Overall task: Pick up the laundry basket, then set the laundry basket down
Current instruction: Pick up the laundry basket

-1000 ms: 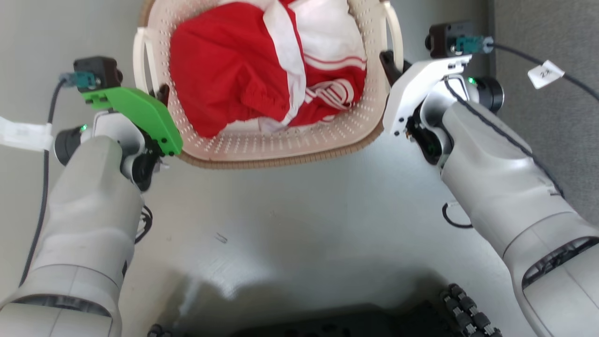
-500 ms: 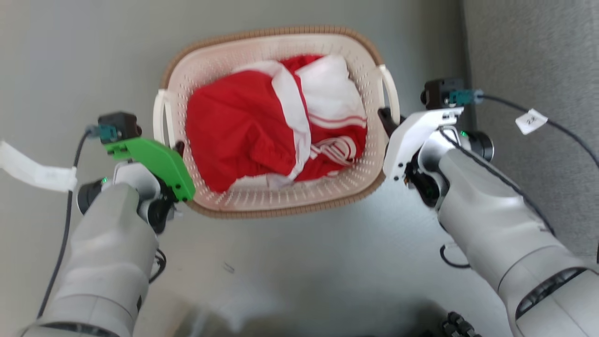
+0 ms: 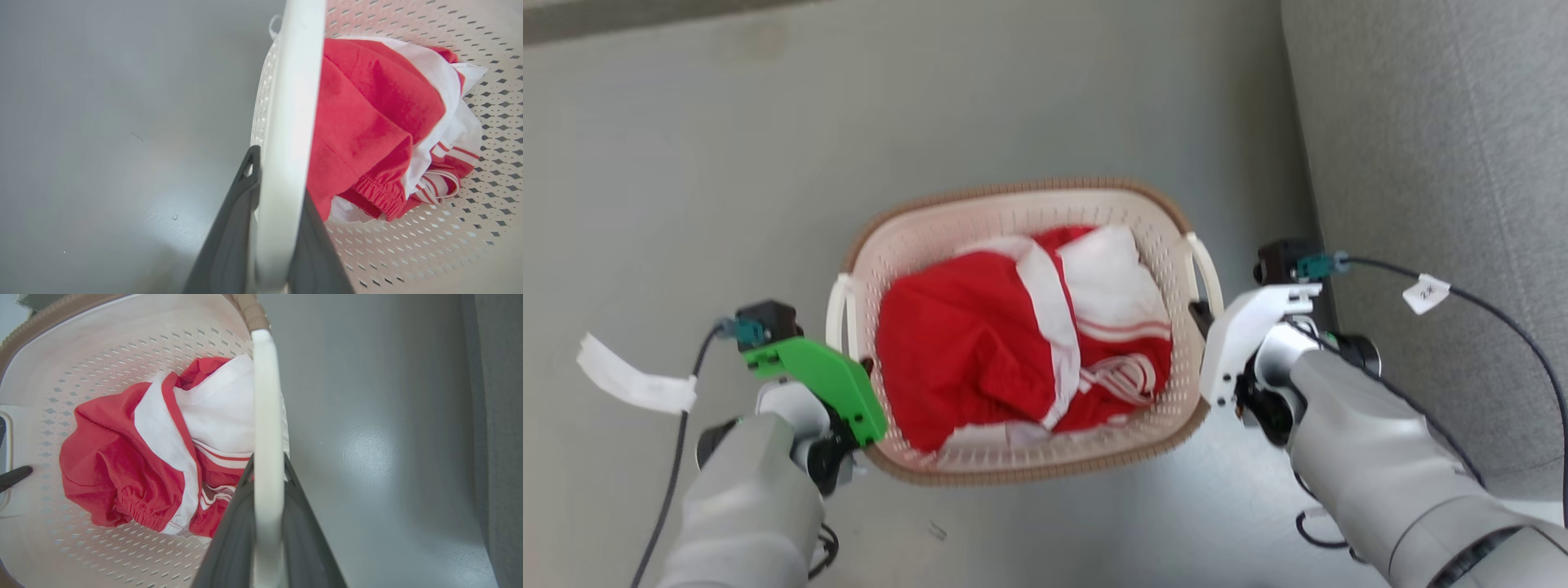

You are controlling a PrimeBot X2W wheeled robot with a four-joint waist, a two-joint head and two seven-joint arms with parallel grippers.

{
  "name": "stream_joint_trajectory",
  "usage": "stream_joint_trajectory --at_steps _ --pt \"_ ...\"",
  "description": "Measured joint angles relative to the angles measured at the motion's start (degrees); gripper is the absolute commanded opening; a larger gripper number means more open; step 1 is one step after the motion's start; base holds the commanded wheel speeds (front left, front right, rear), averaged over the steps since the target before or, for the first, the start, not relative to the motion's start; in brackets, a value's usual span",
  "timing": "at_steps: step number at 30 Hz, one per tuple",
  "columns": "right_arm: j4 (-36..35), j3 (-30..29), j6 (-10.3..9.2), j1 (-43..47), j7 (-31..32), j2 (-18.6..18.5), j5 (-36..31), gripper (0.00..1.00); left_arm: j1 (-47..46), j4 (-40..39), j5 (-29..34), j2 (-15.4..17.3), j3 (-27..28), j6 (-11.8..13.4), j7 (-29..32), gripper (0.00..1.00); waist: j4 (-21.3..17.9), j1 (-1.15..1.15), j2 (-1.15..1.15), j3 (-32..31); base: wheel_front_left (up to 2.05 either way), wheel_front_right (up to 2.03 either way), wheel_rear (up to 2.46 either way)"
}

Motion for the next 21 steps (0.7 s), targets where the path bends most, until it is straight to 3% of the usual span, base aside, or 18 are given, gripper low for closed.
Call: stream_joint_trajectory --at_steps 21 --pt "1.86 2.32 1.67 8.75 8.05 0.51 3.91 0.00 9.10 1.65 -1.97 -0.34 -0.90 -0.01 6.72 0.00 1.25 0.00 0.00 -15.55 0.00 0.00 0.00"
